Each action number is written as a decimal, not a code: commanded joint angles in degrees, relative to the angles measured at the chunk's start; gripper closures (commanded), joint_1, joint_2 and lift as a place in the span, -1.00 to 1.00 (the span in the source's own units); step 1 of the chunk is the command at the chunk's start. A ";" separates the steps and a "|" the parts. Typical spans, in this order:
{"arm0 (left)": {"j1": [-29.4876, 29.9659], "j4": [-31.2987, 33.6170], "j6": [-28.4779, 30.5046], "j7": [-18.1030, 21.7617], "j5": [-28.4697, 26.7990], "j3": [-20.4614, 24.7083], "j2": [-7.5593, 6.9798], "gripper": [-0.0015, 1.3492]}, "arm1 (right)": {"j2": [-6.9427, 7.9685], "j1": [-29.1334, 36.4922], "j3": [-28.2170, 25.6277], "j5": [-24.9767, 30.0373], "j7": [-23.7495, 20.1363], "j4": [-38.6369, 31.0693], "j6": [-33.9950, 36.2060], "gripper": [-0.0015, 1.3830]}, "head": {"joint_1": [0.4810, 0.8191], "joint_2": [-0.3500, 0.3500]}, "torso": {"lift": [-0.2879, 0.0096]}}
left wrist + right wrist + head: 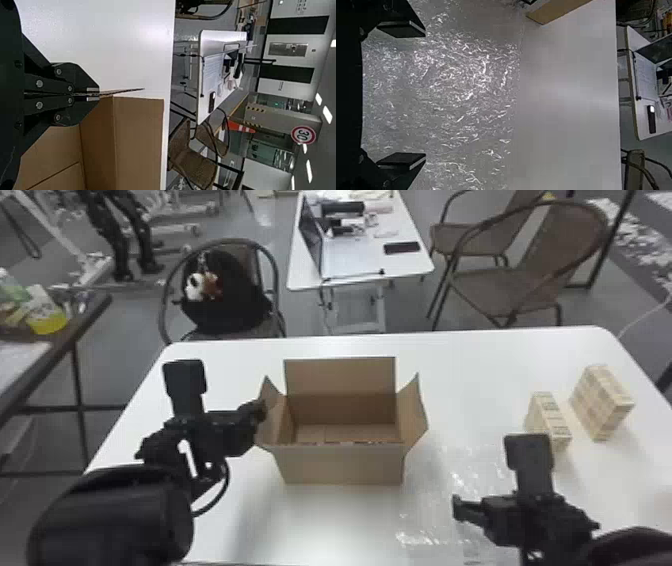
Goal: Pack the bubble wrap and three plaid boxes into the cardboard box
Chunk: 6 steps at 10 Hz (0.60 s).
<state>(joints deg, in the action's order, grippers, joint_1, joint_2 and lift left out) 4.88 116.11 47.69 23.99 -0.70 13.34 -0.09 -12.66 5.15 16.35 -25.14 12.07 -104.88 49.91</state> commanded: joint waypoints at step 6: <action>0.92 -0.01 -1.20 -0.17 0.26 0.37 0.24 0.80 | 0.35 3.64 -2.46 -9.49 2.78 1.34 -6.32 0.47 | 0.27 0.49 | 0.32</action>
<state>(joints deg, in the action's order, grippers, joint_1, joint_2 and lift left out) 5.73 116.10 46.56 23.82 -0.44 13.72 -0.09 -12.13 8.53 14.00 -33.80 14.93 -102.84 43.66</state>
